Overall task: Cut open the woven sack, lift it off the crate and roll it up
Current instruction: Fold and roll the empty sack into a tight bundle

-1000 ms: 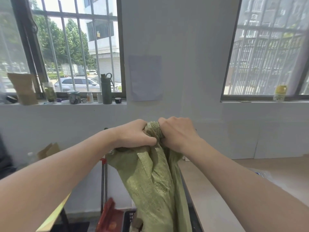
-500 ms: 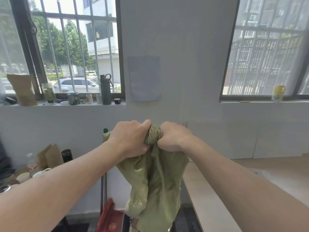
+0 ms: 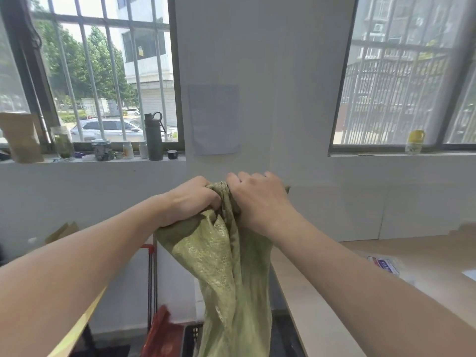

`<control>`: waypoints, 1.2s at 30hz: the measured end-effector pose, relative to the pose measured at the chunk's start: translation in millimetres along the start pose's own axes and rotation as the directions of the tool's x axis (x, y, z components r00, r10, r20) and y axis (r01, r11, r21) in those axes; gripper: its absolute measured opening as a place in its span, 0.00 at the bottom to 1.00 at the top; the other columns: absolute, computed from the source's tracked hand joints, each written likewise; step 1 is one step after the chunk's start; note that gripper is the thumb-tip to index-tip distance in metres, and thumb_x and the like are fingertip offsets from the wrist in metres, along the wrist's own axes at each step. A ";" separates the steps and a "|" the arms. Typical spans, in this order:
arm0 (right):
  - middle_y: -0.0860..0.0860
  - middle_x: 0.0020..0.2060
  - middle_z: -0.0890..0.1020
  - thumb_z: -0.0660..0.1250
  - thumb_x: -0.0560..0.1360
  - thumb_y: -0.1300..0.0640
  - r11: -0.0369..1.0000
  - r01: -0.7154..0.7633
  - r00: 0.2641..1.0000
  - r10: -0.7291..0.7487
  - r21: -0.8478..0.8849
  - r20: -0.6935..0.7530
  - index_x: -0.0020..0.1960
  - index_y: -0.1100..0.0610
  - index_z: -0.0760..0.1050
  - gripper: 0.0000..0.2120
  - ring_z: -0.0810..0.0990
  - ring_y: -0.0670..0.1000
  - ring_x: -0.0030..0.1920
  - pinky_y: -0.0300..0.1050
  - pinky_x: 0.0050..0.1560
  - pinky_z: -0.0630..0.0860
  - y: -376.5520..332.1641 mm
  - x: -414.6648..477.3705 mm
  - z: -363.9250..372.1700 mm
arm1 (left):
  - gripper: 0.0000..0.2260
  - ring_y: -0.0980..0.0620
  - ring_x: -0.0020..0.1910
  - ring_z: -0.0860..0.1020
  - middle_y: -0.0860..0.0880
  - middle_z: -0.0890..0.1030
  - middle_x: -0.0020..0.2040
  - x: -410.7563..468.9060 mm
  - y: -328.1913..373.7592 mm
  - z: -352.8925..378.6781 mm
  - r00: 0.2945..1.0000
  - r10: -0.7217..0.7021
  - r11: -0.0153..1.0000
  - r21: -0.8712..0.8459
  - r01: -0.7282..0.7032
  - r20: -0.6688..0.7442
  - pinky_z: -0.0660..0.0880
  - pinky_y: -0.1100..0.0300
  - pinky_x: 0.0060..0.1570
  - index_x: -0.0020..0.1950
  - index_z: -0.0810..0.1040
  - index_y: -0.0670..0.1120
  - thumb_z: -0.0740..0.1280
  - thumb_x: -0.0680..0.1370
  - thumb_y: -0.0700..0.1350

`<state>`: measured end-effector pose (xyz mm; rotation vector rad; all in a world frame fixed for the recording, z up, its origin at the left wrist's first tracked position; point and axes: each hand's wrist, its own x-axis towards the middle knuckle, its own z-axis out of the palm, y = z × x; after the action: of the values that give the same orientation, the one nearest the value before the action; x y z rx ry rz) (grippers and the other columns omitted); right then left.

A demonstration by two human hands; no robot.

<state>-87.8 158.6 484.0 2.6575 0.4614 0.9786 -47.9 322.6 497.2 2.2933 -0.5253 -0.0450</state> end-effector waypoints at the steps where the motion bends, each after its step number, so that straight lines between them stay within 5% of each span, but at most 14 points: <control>1: 0.50 0.45 0.80 0.71 0.69 0.54 1.000 -0.006 1.000 0.006 0.012 0.005 0.49 0.53 0.66 0.16 0.83 0.57 0.44 0.47 0.38 0.61 1.0 0.4 -1.7 | 0.12 0.49 0.28 0.70 0.48 0.73 0.28 -2.5 2.1 -0.5 0.999 -0.011 0.999 -0.031 0.012 0.037 0.68 0.57 0.32 0.26 0.72 0.46 0.68 0.69 0.37; 4: 0.49 0.35 0.73 0.67 0.71 0.57 0.999 -0.019 0.997 0.017 0.026 0.077 0.47 0.54 0.63 0.12 0.78 0.60 0.37 0.45 0.30 0.57 4.0 -2.1 -5.8 | 0.09 0.48 0.30 0.71 0.46 0.73 0.30 -7.2 3.5 -2.0 0.991 0.002 0.999 -0.038 0.003 0.137 0.70 0.56 0.34 0.28 0.73 0.46 0.68 0.68 0.39; 8: 0.48 0.32 0.65 0.66 0.73 0.55 0.999 -0.028 0.987 0.024 0.023 0.159 0.47 0.54 0.65 0.09 0.71 0.59 0.34 0.45 0.30 0.56 3.1 -5.3 -3.8 | 0.11 0.50 0.36 0.80 0.51 0.82 0.36 -11.4 -1.0 -2.8 0.977 0.112 0.973 0.182 -0.146 0.184 0.76 0.54 0.40 0.39 0.75 0.46 0.70 0.68 0.52; 14: 0.48 0.33 0.69 0.66 0.72 0.56 0.982 -0.154 0.955 0.121 0.106 0.271 0.47 0.52 0.72 0.04 0.76 0.59 0.39 0.48 0.37 0.68 1.8 0.2 -0.8 | 0.33 0.50 0.43 0.79 0.54 0.78 0.45 -27.6 -8.4 14.7 0.936 0.352 0.661 0.708 -0.249 0.001 0.76 0.51 0.39 0.56 0.64 0.52 0.73 0.64 0.69; 19: 0.50 0.34 0.71 0.66 0.71 0.59 0.953 -0.243 0.907 0.156 0.183 0.390 0.38 0.55 0.65 0.09 0.70 0.52 0.31 0.46 0.33 0.66 -5.8 2.6 -6.6 | 0.29 0.44 0.41 0.79 0.53 0.74 0.42 -26.4 -18.0 29.9 0.903 0.402 0.552 0.827 -0.107 -0.152 0.67 0.53 0.33 0.56 0.59 0.50 0.72 0.70 0.63; 24: 0.51 0.33 0.75 0.67 0.69 0.59 0.943 -0.244 0.896 0.129 0.228 0.426 0.37 0.55 0.67 0.08 0.73 0.52 0.31 0.43 0.29 0.63 -4.8 2.7 -8.1 | 0.19 0.42 0.30 0.72 0.52 0.70 0.33 -20.8 -22.7 26.2 0.901 0.408 0.496 0.864 -0.088 -0.143 0.67 0.54 0.31 0.50 0.57 0.48 0.66 0.75 0.55; 28: 0.49 0.35 0.78 0.70 0.68 0.50 0.952 -0.184 0.917 0.076 0.244 0.392 0.40 0.54 0.70 0.10 0.78 0.55 0.37 0.43 0.30 0.64 1.5 2.2 -7.0 | 0.16 0.45 0.28 0.69 0.50 0.70 0.33 -15.1 -22.7 21.9 0.914 0.393 0.511 0.851 -0.125 -0.101 0.66 0.53 0.31 0.48 0.62 0.47 0.66 0.72 0.53; 31: 0.47 0.38 0.76 0.71 0.69 0.44 0.970 -0.101 0.946 0.025 0.221 0.324 0.47 0.52 0.68 0.18 0.78 0.57 0.44 0.48 0.35 0.64 4.5 0.5 -7.0 | 0.13 0.44 0.33 0.72 0.50 0.72 0.35 -9.5 -20.7 16.4 0.941 0.326 0.619 0.772 -0.141 -0.089 0.67 0.52 0.35 0.46 0.65 0.47 0.66 0.71 0.52; 36: 0.53 0.60 0.78 0.78 0.63 0.44 0.997 0.053 0.981 -0.042 -0.053 0.191 0.72 0.55 0.66 0.42 0.78 0.59 0.61 0.58 0.68 0.67 -1.4 -0.2 -6.1 | 0.07 0.45 0.34 0.77 0.47 0.79 0.36 4.7 -16.5 6.6 0.974 0.184 0.863 0.496 -0.096 -0.131 0.71 0.54 0.34 0.38 0.74 0.44 0.66 0.70 0.48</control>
<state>-92.2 160.7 487.9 2.6422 0.4444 0.7044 -38.9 326.5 481.6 2.7056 -0.6691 0.4034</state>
